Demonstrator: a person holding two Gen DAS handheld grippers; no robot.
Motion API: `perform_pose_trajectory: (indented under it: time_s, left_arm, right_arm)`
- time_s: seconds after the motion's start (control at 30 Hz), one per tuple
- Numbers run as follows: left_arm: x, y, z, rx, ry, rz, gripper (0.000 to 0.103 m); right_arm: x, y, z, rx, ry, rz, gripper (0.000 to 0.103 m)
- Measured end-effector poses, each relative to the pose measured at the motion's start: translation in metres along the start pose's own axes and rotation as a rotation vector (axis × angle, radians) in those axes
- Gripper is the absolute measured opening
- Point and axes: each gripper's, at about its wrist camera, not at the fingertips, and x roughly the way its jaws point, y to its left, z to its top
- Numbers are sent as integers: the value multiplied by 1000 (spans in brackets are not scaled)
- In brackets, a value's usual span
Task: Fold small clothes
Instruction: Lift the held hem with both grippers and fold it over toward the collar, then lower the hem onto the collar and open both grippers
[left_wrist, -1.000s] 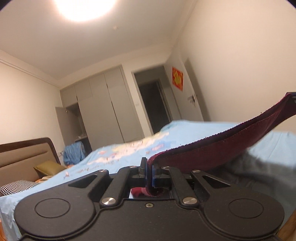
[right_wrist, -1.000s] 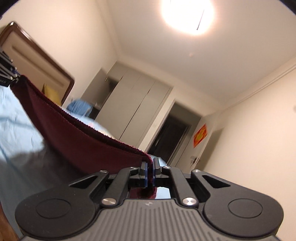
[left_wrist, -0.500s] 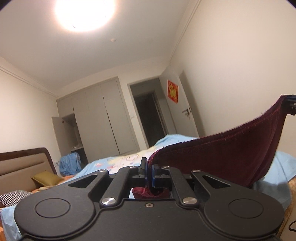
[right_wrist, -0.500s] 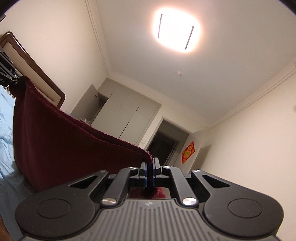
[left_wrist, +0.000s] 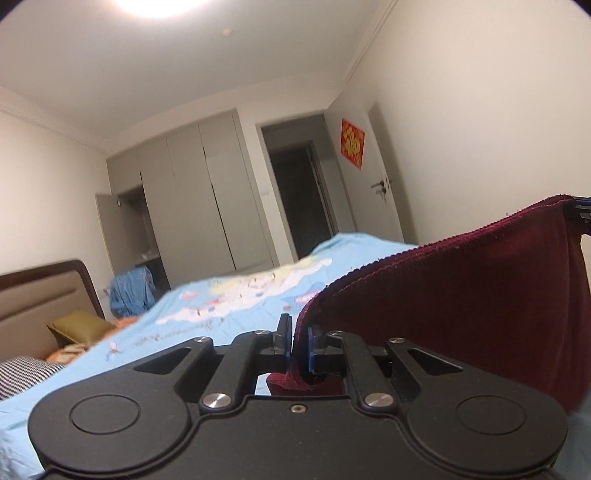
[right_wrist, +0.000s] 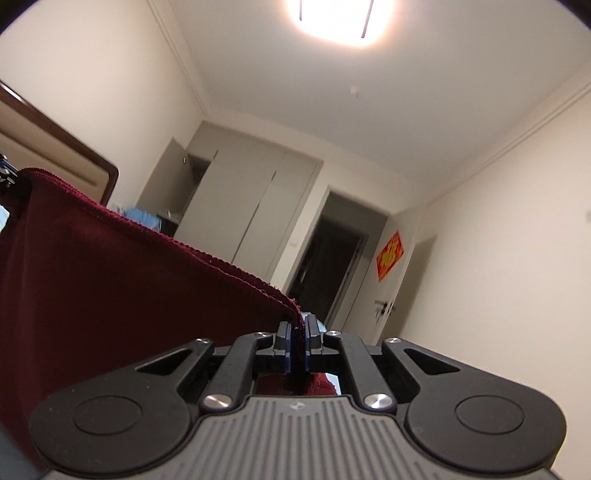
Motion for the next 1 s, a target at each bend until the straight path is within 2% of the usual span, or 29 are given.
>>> perform_pose_trajectory:
  time_s: [0.23,0.47,0.6,0.8,0.93,0.97,1.0]
  left_arm:
    - [100,3,-23,0,136,-12,9]
    - [169,6,-65,-4,273,-20,9]
    - [193,8,-88,-15,323,-26,9]
    - [217,7,-103,-35,370,-30,15]
    - [227,7,-110,-37,397,-30,23]
    - [227,6,-111,-39,401,-29,30]
    - [228,6,-111,-41,401,-22,36]
  right_arm:
    - [84,15,-28,28,145,39,6]
    - [138,40,-65,21,270,90,6]
    - [152,56,-83,12,319,111,6]
    - [169,69,-102,19,365,127,7]
    - [175,76,-109,12,383,140,11]
    - [175,78,-110,9,383,141,13]
    - [176,80,-110,6,384,144,22]
